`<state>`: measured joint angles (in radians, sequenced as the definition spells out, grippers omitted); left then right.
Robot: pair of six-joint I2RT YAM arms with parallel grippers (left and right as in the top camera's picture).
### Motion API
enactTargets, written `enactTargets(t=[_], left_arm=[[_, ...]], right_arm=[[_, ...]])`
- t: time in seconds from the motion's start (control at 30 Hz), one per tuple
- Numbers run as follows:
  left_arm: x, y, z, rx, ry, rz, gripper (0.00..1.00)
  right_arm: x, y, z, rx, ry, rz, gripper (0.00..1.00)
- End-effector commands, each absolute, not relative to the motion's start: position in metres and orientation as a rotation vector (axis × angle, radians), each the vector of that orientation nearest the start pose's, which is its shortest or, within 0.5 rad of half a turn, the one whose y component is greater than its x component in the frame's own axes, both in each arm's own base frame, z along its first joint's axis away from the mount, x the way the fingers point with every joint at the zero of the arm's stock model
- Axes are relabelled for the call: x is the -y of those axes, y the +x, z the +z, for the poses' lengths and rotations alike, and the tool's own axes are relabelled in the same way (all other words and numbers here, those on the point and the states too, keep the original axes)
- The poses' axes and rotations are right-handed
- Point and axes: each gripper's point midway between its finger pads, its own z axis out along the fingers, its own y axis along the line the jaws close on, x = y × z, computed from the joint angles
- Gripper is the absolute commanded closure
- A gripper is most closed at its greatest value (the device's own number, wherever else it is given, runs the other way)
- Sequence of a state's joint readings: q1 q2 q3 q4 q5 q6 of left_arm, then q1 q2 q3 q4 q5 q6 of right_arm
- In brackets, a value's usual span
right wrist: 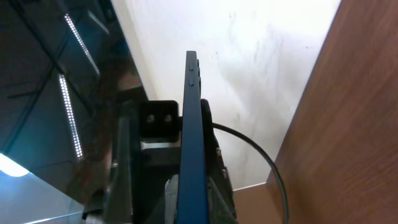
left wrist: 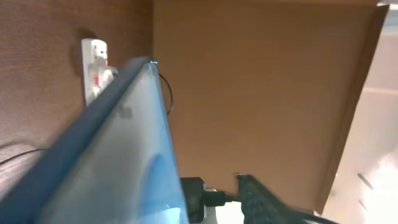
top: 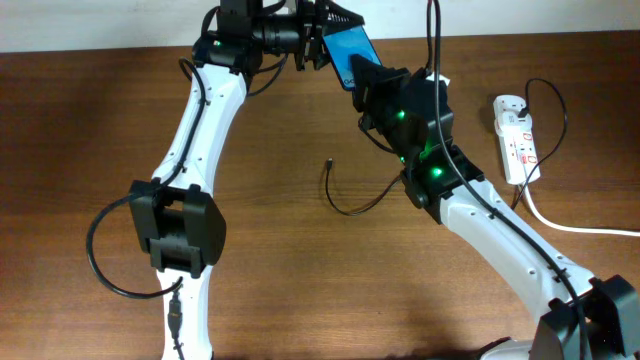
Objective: Plug charger to phone and switch on socket
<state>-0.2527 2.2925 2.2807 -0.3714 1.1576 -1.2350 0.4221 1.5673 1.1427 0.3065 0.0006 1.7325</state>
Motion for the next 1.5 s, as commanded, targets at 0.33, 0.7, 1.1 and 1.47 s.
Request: enactTargets(t=[0.33, 0.7, 1.1, 1.47], left_arm=[[0.307, 0.514, 0.335, -2.267, -0.175, -1.935, 0.69], [0.308, 0.519, 0.333, -2.259, -0.204, -1.905, 1.0], [0.295, 0.527, 0.332, -2.245, -0.236, -1.888, 1.0], [0.244, 0.545, 0.326, -2.233, -0.303, -1.85, 1.0]], right_arm=[[-0.23, 0.458, 0.297, -1.663, 1.163, 1.606, 0.96], [-0.231, 0.458, 0.298, -1.664, 1.157, 1.612, 0.96], [-0.229, 0.459, 0.298, -1.659, 1.159, 1.609, 0.73], [-0.205, 0.469, 0.301, -1.664, 1.063, 1.542, 0.02]])
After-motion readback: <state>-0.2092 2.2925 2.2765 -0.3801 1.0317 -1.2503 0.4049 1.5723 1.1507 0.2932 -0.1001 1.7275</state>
